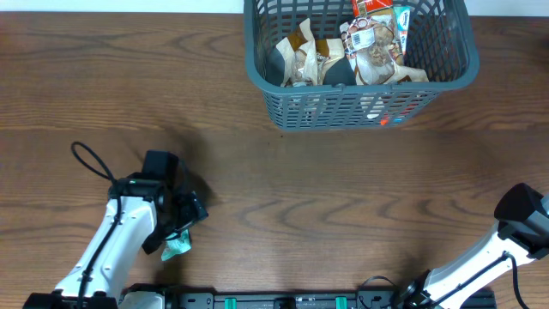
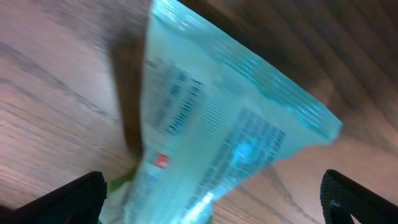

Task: Pack container
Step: 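Lower the left gripper and close it on the teal wipes packet, then lift the teal packet with the left gripper and carry it over the basket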

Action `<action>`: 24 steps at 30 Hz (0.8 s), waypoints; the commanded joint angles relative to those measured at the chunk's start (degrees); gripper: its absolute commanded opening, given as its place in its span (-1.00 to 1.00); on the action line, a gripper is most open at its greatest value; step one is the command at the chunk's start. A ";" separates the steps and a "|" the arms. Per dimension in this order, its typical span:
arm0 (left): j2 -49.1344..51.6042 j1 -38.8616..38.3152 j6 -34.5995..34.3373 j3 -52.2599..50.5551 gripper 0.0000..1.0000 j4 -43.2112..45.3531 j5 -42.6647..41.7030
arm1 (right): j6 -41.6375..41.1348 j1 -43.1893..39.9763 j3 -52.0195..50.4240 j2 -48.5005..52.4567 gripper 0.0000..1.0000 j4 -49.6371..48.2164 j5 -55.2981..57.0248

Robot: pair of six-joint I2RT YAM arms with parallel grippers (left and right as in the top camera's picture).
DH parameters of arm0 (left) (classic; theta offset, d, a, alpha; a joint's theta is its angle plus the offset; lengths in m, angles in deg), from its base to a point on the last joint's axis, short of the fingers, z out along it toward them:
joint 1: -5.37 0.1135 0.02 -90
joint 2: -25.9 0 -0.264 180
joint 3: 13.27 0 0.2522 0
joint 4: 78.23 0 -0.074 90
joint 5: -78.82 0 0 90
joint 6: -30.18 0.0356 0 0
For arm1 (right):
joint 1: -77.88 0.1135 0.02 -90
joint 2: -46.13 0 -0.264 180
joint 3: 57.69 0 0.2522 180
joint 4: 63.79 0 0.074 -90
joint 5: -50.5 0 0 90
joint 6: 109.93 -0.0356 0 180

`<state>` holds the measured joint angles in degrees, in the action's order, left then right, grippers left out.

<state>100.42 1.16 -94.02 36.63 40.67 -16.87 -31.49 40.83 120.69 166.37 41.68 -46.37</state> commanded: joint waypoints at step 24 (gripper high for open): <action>3.08 2.54 6.10 -1.60 -0.33 2.03 0.57 | -0.42 -0.15 0.42 -0.85 0.99 0.07 -0.22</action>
<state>103.17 3.41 -88.51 35.75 42.75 -16.74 -31.49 40.83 120.69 166.37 41.68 -46.35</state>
